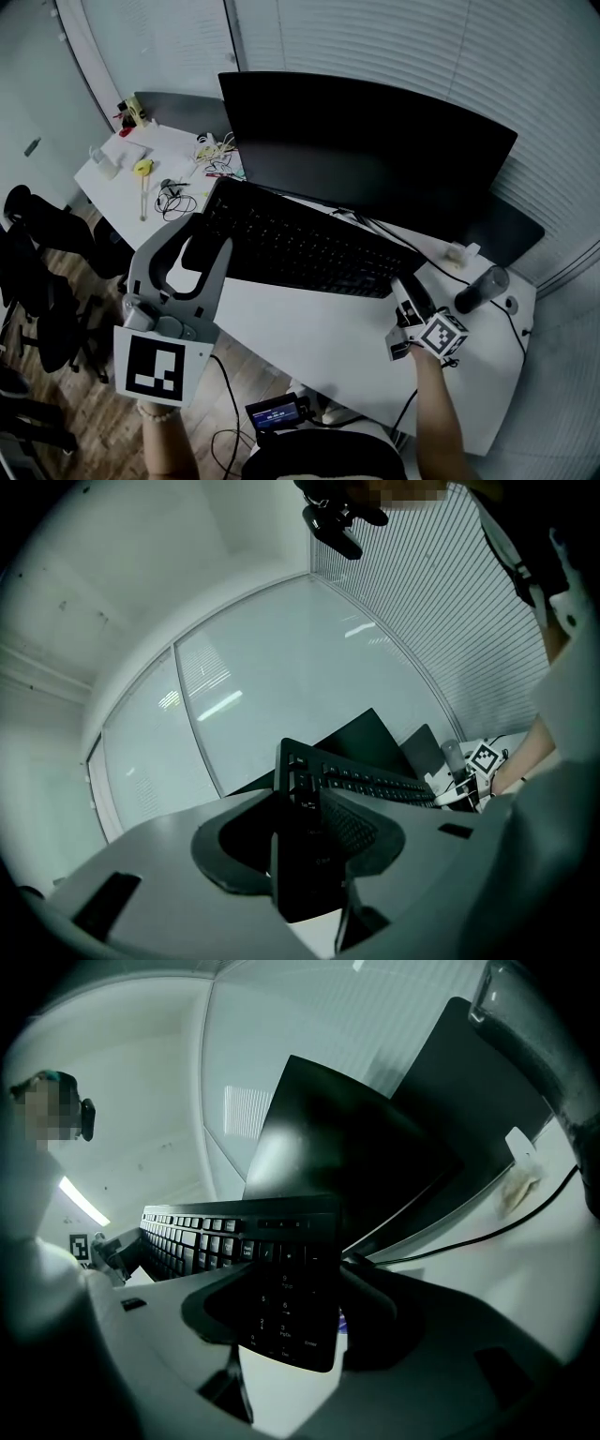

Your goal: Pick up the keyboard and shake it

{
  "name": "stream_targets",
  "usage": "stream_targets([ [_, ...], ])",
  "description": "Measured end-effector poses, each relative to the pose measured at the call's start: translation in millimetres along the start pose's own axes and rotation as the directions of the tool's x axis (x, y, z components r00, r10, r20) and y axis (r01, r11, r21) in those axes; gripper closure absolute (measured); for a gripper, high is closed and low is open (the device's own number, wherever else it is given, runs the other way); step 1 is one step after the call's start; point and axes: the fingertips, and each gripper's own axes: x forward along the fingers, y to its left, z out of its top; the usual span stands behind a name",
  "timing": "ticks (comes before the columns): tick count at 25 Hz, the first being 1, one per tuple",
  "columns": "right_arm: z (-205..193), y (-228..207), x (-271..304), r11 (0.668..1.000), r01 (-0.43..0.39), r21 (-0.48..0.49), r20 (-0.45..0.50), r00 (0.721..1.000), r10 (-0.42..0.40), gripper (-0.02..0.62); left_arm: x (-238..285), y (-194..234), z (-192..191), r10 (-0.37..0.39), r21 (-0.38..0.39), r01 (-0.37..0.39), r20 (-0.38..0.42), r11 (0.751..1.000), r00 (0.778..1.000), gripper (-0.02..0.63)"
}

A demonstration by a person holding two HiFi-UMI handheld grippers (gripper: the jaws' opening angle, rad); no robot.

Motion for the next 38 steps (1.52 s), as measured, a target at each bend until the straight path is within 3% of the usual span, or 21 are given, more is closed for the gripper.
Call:
stream_targets([
  [9, 6, 0, 0, 1.000, -0.010, -0.015, 0.013, 1.000, 0.010, 0.316, -1, 1, -2, 0.010, -0.005, -0.010, 0.020, 1.000, 1.000, 0.440],
  [16, 13, 2, -19, 0.995, 0.088, -0.055, -0.044, 0.995, -0.091, 0.316, 10, 2, -19, -0.031, -0.076, 0.031, 0.001, 0.997, 1.000, 0.440],
  [22, 14, -8, -47, 0.973, 0.206, -0.102, -0.094, 0.972, -0.216, 0.316, 25, -6, -62, -0.098, -0.153, 0.084, -0.089, 0.985, 0.991, 0.440],
  [26, 7, -27, -57, 0.952, 0.275, -0.133, -0.131, 0.947, -0.292, 0.316, 47, -17, -92, -0.129, -0.241, 0.113, -0.054, 0.964, 0.990, 0.440],
  [33, -7, -38, -69, 0.899, 0.393, -0.193, -0.207, 0.879, -0.429, 0.316, 68, -28, -160, -0.228, -0.372, 0.171, -0.115, 0.912, 0.967, 0.442],
  [38, -27, -50, -76, 0.858, 0.462, -0.225, -0.273, 0.815, -0.511, 0.316, 80, -42, -214, -0.300, -0.475, 0.182, -0.185, 0.861, 0.936, 0.445],
])
